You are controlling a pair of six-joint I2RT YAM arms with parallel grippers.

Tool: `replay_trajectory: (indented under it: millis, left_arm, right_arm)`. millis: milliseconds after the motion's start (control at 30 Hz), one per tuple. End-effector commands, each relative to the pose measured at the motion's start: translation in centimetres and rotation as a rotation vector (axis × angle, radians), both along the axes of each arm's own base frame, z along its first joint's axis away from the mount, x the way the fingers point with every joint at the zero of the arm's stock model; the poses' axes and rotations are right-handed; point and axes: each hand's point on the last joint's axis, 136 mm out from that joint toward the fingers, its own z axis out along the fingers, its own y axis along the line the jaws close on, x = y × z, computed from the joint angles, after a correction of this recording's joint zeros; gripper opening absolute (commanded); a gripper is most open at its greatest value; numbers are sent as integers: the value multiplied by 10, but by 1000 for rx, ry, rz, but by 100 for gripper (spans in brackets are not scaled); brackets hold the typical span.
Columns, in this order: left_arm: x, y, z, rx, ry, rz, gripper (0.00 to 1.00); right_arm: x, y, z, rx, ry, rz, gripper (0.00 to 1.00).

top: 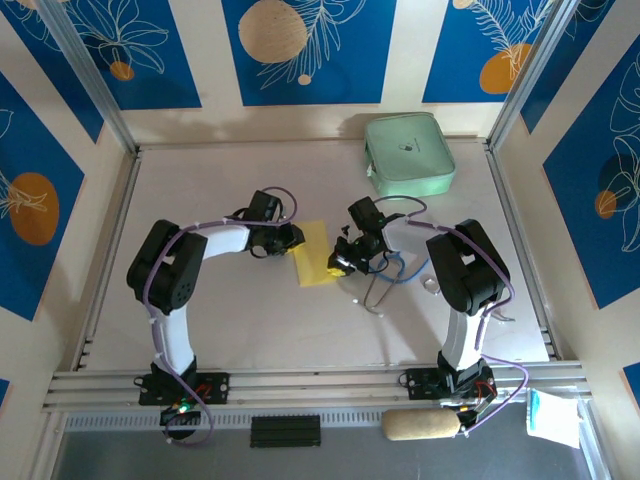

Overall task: Fold a paper plane with a square sheet of paper (pick it up from the middle)
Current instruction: Fold the triangle a second time at the center of the table.

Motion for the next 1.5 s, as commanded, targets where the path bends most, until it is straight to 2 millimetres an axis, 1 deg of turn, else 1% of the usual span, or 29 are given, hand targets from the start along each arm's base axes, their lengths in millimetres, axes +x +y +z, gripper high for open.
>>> replay_trajectory:
  millis: [0,133,367,567,733,1000,1467]
  left_arm:
    - [7,3,11,29,-57,-38,25]
    - [5,4,-6,59,-19,-53,22]
    - [3,8,-25,103,30,-52,18]
    - [-2,11,-37,116,61,-46,16]
    - [-5,13,-40,116,71,-39,15]
    - [-9,14,-44,115,84,-34,14]
    - [-13,15,-49,113,98,-29,14]
  right_arm:
    - [-13,-4,4,10,33,36,0]
    - [-12,-3,6,17,30,41,0]
    - [-7,1,12,37,15,48,0]
    - [2,16,25,82,-25,70,0]
    - [10,29,23,79,-31,76,0]
    - [20,42,15,59,-36,68,0]
    - [33,53,9,47,-54,50,0]
